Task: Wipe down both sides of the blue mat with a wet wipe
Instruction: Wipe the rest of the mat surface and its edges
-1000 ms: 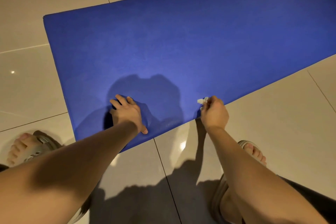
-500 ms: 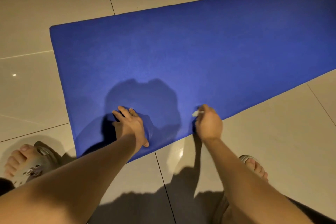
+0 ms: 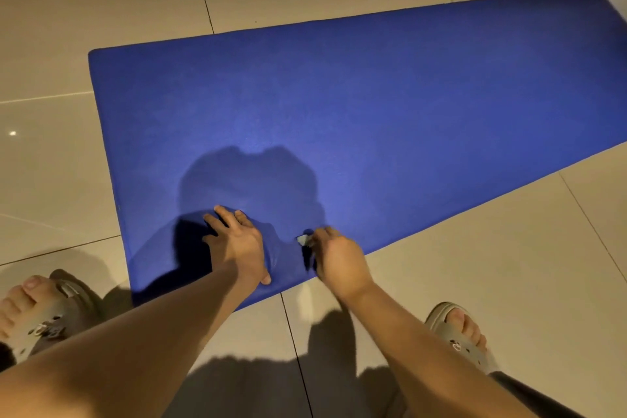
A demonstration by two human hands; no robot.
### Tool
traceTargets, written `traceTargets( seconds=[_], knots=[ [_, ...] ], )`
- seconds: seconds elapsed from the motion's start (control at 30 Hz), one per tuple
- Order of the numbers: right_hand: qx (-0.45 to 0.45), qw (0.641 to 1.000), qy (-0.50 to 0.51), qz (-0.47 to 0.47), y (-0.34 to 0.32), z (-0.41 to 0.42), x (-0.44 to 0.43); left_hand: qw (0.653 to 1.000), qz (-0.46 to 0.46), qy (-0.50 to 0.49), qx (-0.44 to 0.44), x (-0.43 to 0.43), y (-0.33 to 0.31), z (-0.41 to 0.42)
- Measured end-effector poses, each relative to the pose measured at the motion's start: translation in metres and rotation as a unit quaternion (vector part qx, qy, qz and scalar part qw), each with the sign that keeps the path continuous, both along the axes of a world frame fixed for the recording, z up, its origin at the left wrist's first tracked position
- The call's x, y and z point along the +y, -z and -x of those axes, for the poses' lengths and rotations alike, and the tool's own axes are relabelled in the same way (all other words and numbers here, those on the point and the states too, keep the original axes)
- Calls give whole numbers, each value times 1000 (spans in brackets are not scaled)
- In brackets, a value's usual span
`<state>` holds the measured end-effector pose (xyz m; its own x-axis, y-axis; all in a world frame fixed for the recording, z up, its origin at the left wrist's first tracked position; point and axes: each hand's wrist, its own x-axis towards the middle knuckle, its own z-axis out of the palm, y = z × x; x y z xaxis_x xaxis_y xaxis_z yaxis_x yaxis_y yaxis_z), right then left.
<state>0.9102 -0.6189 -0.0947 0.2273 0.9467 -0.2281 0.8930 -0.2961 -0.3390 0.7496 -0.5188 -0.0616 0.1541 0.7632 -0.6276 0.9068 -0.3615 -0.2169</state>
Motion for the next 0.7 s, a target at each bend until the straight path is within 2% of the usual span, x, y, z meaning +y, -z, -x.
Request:
traceTargets(
  seconds=[0.07,0.13,0.2,0.27,0.37,0.43,0.5,0.57,0.63,0.7],
  knots=[
    [-52,998,38,-3,0,-31,8,1000,-6,3,1,-1,1,1],
    [-98,987,125,-2,-1,-60,19,1000,-7,8,0,-1,1,1],
    [-115,971,209,2,0,-74,30,1000,-5,10,-3,-1,1,2],
    [-108,963,245,13,1,-65,38,1000,-4,6,-7,-1,0,2],
    [-109,978,178,18,4,-15,31,1000,-2,1,-13,0,1,2],
    [-55,993,104,25,-3,21,17,1000,-2,3,-16,0,1,2],
    [-93,995,27,1,5,19,12,1000,-4,6,-16,-1,0,4],
    [-141,990,-9,8,8,-3,16,1000,-9,8,-18,-1,1,5],
    [-148,988,35,-1,11,-35,25,1000,-11,6,-22,-1,2,5],
    [-157,978,135,-24,13,-71,34,1000,-12,5,-25,-1,1,5]
  ],
)
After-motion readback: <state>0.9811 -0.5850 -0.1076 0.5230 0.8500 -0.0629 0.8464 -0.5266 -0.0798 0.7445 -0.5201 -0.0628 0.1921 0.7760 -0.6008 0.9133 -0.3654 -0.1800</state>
